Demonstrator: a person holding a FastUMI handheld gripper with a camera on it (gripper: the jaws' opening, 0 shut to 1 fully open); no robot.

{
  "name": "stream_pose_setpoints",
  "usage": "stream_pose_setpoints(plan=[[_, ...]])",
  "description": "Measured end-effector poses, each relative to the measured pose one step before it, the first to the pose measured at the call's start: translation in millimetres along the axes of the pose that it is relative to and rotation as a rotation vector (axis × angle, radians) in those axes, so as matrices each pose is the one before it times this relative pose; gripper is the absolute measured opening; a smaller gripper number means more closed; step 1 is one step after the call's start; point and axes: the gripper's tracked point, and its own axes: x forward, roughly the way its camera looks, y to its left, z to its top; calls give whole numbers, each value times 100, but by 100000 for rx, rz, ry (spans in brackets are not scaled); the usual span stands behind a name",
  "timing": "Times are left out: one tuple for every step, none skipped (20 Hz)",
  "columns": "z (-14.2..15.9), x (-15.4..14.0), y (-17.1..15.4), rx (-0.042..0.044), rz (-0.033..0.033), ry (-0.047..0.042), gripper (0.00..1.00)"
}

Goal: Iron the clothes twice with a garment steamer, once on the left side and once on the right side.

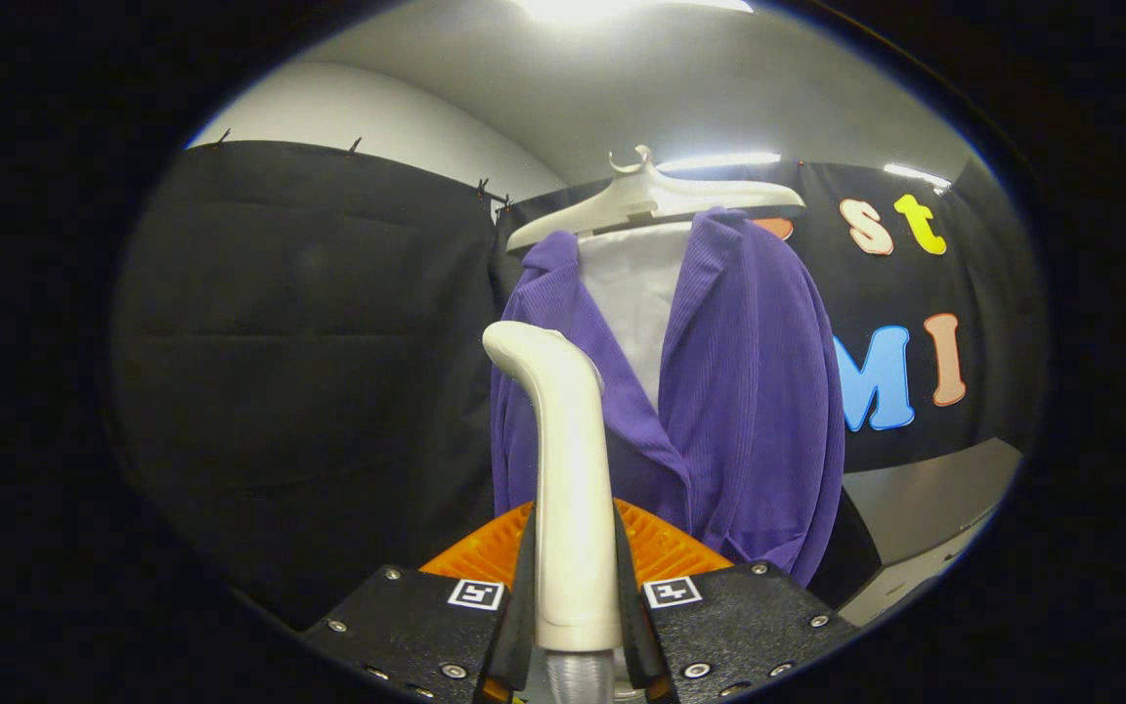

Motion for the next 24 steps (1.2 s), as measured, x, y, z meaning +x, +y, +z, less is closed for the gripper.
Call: stream_pose_setpoints(plan=[[-1119, -161, -117, -217, -298, 1381, 38], [-1213, -145, -81, -215, -76, 1670, 38], [-1160, -150, -36, -206, 45, 2340, 37], [-1338, -6, 107, -342, 200, 2134, 38], [-1124, -152, -7, -233, -30, 1814, 38], [-1135, -150, -101, -337, -173, 1774, 38], [-1293, -192, -29, -83, -68, 1958, 38], [-1299, -151, -45, 112, 52, 1902, 38], [-1261, -120, -65, 95, -5, 2084, 37], [-1214, -83, -96, 27, -199, 1910, 37], [-1242, -40, -136, -219, -251, 2014, 38], [-1165, -46, -85, -215, -184, 1746, 37], [-1126, -46, -78, -16, -221, 1754, 37], [-1220, 26, -134, -53, -232, 1924, 38], [-1088, 27, -242, 174, -285, 1532, 38], [-1056, -42, -188, 172, -347, 1650, 38], [-942, 105, -134, -320, -160, 1915, 38], [-903, 32, 37, -408, -159, 1511, 38], [-875, -93, -10, -436, -277, 1186, 38], [-769, -28, -125, -452, -330, 841, 38], [-875, -87, -7, -355, -136, 944, 38], [-833, 23, 0, -406, 53, 1159, 38], [-970, 103, 82, -439, 147, 1290, 38], [-820, 125, -26, -471, 28, 1469, 37]])
